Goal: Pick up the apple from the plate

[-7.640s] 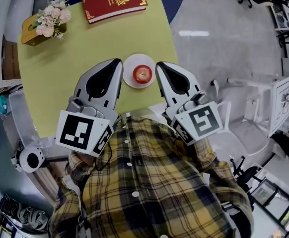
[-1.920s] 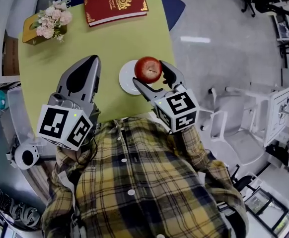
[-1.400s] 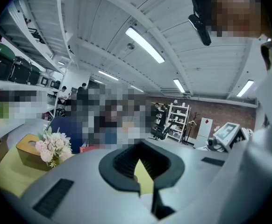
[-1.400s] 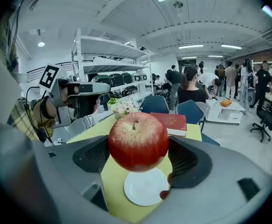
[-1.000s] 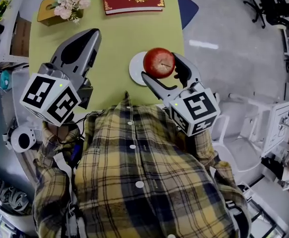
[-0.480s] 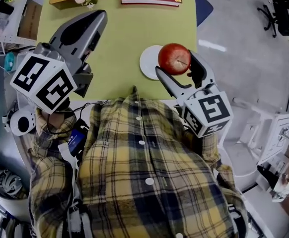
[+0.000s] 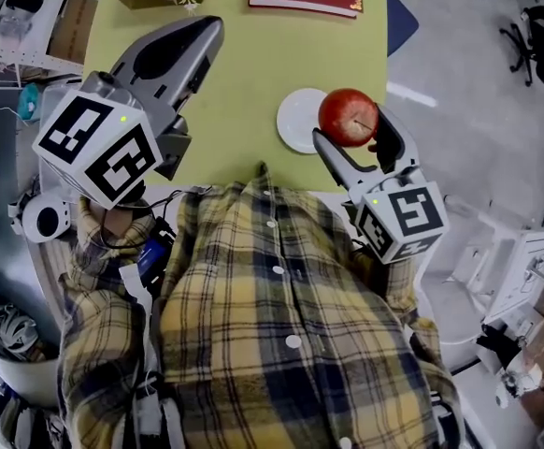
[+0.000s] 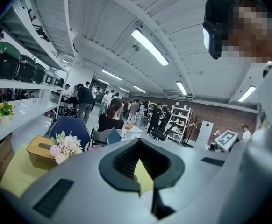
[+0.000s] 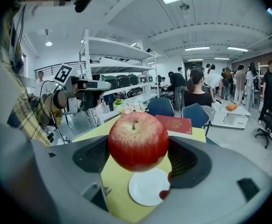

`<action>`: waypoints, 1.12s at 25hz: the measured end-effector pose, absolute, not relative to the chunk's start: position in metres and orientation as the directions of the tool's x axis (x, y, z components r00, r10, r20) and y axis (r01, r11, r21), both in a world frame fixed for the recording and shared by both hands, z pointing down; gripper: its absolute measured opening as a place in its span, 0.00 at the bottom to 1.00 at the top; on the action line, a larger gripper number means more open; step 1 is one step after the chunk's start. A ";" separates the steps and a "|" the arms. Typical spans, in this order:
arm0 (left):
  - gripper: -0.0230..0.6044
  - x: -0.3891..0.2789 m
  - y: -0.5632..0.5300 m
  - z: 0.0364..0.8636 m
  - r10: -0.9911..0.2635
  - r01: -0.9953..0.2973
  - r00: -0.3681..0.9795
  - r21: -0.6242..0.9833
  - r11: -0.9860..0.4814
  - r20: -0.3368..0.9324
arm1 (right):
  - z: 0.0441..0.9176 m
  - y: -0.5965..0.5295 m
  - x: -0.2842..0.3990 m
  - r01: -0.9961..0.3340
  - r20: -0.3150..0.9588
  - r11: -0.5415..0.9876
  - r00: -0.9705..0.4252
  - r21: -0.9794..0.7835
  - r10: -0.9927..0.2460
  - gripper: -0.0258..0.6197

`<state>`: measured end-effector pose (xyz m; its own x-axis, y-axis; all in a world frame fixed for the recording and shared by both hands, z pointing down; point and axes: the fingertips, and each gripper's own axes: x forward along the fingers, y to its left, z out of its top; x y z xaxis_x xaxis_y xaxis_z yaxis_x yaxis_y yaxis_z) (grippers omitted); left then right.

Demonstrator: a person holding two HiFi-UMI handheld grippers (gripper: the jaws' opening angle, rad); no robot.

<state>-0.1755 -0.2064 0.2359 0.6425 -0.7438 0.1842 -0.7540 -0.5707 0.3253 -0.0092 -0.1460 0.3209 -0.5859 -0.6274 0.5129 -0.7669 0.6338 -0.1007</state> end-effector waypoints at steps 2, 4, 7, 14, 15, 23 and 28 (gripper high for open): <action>0.04 -0.174 -0.206 0.237 -0.743 -0.754 0.643 0.325 -0.571 0.186 | 0.322 -0.147 -0.008 -0.769 0.512 0.632 -0.584 -0.099 -0.630 0.62; 0.04 -0.174 -0.206 0.237 -0.743 -0.755 0.643 0.325 -0.570 0.189 | 0.323 -0.148 -0.008 -0.771 0.514 0.630 -0.581 -0.097 -0.631 0.62; 0.04 -0.173 -0.207 0.237 -0.745 -0.756 0.641 0.327 -0.567 0.188 | 0.323 -0.150 -0.007 -0.772 0.513 0.627 -0.583 -0.107 -0.630 0.62; 0.04 -0.169 -0.207 0.236 -0.740 -0.752 0.645 0.330 -0.571 0.190 | 0.321 -0.150 -0.005 -0.770 0.510 0.626 -0.590 -0.122 -0.626 0.62; 0.04 -0.168 -0.207 0.236 -0.739 -0.751 0.646 0.331 -0.572 0.190 | 0.321 -0.150 -0.005 -0.769 0.510 0.628 -0.591 -0.121 -0.625 0.62; 0.04 -0.163 -0.206 0.238 -0.734 -0.747 0.651 0.333 -0.575 0.195 | 0.324 -0.149 -0.009 -0.754 0.520 0.646 -0.602 -0.120 -0.606 0.62; 0.04 -0.164 -0.205 0.240 -0.735 -0.749 0.649 0.331 -0.573 0.197 | 0.327 -0.149 -0.009 -0.750 0.523 0.650 -0.606 -0.123 -0.600 0.62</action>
